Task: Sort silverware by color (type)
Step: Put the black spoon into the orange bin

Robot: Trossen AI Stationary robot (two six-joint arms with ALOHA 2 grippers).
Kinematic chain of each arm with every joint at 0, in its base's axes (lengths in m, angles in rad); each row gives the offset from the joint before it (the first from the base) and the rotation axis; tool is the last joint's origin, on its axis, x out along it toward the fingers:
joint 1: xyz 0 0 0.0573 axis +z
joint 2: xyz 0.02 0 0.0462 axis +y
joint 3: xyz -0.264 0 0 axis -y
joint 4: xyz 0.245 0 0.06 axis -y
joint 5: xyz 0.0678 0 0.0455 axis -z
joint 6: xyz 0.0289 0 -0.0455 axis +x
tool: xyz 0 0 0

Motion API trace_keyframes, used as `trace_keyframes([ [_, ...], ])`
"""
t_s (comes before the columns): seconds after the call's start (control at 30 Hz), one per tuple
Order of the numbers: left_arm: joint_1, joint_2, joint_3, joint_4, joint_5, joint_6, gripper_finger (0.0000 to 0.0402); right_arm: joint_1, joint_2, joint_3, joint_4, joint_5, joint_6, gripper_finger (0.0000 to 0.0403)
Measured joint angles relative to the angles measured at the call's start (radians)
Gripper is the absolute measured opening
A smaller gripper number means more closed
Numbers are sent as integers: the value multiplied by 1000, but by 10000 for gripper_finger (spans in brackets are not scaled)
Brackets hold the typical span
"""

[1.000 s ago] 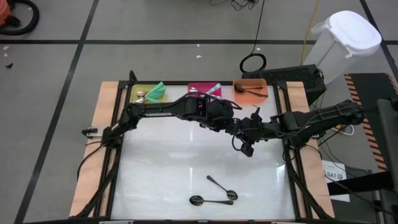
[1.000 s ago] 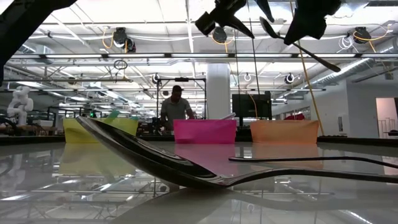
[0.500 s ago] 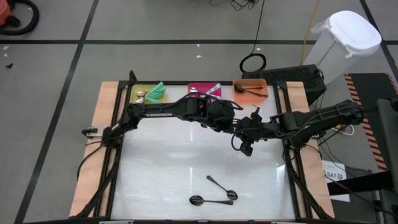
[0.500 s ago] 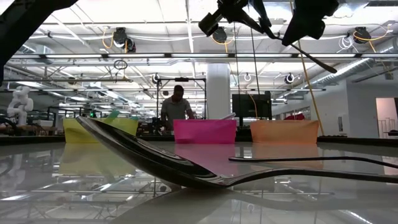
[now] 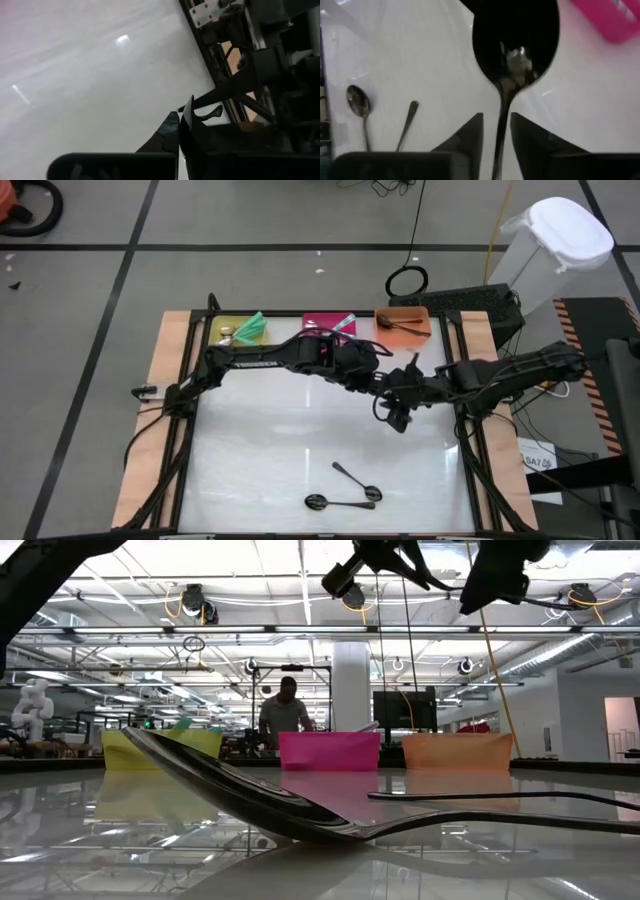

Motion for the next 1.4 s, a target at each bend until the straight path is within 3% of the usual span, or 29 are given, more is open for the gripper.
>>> trace_keyframes([
  [0.27,2,0,0,49,56,34,2,-49,-72,8,-110,-145,110,182],
  [0.4,2,0,0,74,88,29,1,-70,-148,38,-189,-236,100,210],
  [0.5,3,0,0,98,96,30,1,-71,-208,63,-265,-239,92,222],
  [0.77,20,0,0,142,105,-8,1,-68,-298,77,-295,-183,32,226],
  [1.1,70,0,0,147,96,-18,0,-59,-267,77,-294,-154,-81,208],
  [1.4,87,0,0,151,111,12,0,-38,-220,77,-360,-21,-73,203],
])
